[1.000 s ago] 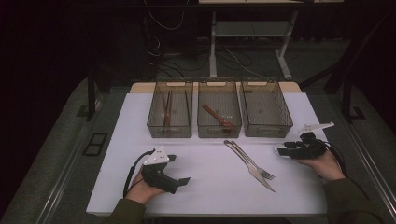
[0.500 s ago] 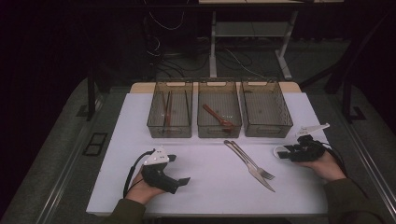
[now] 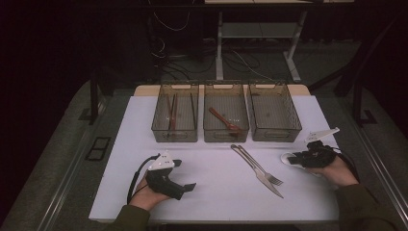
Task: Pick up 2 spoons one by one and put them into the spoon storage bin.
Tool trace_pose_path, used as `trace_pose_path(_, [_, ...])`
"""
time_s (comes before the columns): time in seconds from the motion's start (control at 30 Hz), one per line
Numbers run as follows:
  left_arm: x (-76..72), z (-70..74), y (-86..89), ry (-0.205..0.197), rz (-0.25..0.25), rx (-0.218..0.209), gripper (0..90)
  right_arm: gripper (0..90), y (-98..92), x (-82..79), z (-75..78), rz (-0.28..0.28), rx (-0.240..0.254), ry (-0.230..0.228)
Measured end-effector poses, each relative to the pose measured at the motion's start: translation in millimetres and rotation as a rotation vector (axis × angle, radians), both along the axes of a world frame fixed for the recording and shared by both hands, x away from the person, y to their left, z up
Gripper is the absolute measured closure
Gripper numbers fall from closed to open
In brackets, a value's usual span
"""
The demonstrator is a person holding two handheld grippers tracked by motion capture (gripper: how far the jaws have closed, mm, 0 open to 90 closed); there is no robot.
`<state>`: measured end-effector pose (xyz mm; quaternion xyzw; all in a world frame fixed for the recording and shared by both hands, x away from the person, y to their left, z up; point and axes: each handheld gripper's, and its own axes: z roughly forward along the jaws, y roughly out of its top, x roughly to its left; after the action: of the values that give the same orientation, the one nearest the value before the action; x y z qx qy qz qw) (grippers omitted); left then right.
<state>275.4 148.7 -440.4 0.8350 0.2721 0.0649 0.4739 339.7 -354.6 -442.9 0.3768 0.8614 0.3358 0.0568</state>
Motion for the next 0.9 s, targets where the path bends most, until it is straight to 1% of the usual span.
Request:
trace_pose_path(0.23, [0.1,0.0,-0.1,0.000,-0.001,0.000,0.0,80.6,-2.0,-0.3,2.4,0.011,0.012,-0.002])
trace_pose_path(0.57, [0.1,0.0,0.0,0.000,0.000,-0.001,0.0,82.0,0.9,-1.1,4.7,0.020,0.004,0.009])
trace_pose_path(0.77, [0.1,0.0,0.0,0.000,0.000,-0.002,0.0,82.3,6.6,-2.1,10.1,0.027,0.008,-0.010])
trace_pose_path(0.9, [0.4,-0.1,-0.1,0.001,-0.001,0.000,0.0,82.4,8.1,-1.7,15.8,0.021,0.013,-0.037])
